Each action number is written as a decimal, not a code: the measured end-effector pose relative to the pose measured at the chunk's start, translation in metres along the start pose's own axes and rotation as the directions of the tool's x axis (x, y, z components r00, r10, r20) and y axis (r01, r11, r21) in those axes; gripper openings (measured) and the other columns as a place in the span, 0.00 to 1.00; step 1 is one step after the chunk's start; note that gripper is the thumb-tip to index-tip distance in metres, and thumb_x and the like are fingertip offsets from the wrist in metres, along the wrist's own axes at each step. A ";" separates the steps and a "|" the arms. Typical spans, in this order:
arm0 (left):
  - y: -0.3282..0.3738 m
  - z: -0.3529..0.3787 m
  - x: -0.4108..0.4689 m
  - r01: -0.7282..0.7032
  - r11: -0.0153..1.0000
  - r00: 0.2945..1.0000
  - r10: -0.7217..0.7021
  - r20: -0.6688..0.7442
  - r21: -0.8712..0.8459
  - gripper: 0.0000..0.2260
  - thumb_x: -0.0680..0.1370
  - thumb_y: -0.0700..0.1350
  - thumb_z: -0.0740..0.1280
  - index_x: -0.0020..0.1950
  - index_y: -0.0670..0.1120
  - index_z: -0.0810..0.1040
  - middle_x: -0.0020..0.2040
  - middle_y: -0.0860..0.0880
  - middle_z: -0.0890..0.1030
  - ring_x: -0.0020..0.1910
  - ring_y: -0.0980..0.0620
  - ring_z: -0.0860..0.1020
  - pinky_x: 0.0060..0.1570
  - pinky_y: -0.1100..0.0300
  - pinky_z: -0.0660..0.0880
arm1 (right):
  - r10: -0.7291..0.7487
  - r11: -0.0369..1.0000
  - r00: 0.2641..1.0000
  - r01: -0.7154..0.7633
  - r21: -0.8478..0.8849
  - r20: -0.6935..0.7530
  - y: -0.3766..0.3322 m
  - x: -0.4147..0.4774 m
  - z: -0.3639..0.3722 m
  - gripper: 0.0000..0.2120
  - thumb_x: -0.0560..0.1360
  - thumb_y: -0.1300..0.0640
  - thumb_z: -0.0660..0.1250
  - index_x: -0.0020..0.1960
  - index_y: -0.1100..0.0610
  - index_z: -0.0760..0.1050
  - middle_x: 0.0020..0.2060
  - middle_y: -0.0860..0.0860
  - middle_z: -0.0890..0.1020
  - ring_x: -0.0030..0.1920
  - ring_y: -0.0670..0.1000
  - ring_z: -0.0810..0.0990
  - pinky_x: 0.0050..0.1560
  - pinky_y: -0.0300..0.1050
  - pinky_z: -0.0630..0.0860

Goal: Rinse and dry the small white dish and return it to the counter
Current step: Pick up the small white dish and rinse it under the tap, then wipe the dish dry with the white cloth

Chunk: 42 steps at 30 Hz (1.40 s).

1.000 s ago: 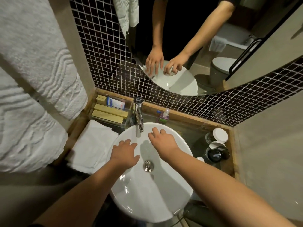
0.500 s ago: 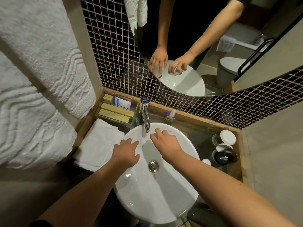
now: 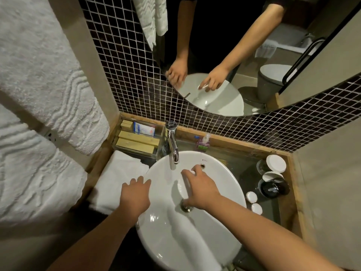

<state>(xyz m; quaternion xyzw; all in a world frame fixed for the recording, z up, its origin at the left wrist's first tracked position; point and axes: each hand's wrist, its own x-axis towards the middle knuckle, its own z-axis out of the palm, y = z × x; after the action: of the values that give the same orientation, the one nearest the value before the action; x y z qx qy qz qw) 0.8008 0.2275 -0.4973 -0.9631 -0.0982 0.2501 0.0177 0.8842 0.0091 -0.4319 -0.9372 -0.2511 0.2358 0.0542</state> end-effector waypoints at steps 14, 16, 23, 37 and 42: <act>-0.046 0.071 0.013 0.026 0.997 0.998 -0.022 0.061 -0.066 0.47 0.71 0.65 0.69 0.78 0.60 0.41 0.81 0.46 0.43 0.78 0.36 0.44 0.68 0.36 0.63 | 0.033 0.957 0.994 -0.001 0.289 -0.103 -0.020 0.030 0.059 0.50 0.57 0.38 0.80 0.73 0.40 0.60 0.66 0.47 0.67 0.54 0.54 0.79 0.50 0.48 0.81; -0.047 0.082 0.013 0.009 1.000 1.000 -0.008 0.029 -0.020 0.44 0.74 0.67 0.63 0.78 0.59 0.37 0.81 0.44 0.39 0.77 0.34 0.41 0.68 0.34 0.61 | 0.014 0.950 0.996 0.016 0.313 -0.093 -0.020 0.034 0.066 0.50 0.57 0.38 0.80 0.74 0.40 0.59 0.66 0.46 0.67 0.55 0.53 0.79 0.50 0.49 0.81; -0.040 0.087 0.020 0.081 0.993 0.996 -0.079 -0.034 0.084 0.42 0.79 0.57 0.63 0.79 0.49 0.36 0.80 0.38 0.47 0.77 0.33 0.50 0.66 0.37 0.66 | 0.035 0.891 0.993 0.019 0.454 -0.109 -0.025 0.040 0.088 0.53 0.56 0.40 0.82 0.74 0.46 0.59 0.64 0.44 0.70 0.59 0.47 0.73 0.55 0.39 0.71; -0.044 -0.030 0.016 0.136 0.966 0.984 -0.158 -0.086 -0.221 0.25 0.77 0.44 0.65 0.72 0.52 0.62 0.62 0.46 0.72 0.53 0.46 0.78 0.44 0.55 0.74 | -0.014 0.862 0.997 0.051 0.504 -0.076 -0.045 0.020 0.053 0.50 0.60 0.47 0.83 0.76 0.41 0.61 0.66 0.48 0.75 0.62 0.51 0.74 0.60 0.48 0.77; -0.019 -0.068 -0.021 -0.026 0.956 0.961 -0.056 -0.270 -0.291 0.27 0.78 0.47 0.65 0.74 0.56 0.59 0.68 0.48 0.71 0.55 0.46 0.78 0.48 0.54 0.76 | 0.067 0.826 0.990 0.015 0.564 -0.124 -0.049 0.014 0.025 0.52 0.56 0.44 0.83 0.74 0.41 0.62 0.66 0.46 0.77 0.63 0.52 0.76 0.59 0.47 0.76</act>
<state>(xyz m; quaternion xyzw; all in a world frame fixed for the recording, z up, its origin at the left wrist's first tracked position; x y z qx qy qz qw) 0.8122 0.2434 -0.4260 -0.9797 -0.1378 0.0963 -0.1092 0.8608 0.0583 -0.4486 -0.8969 -0.1532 0.2346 0.3420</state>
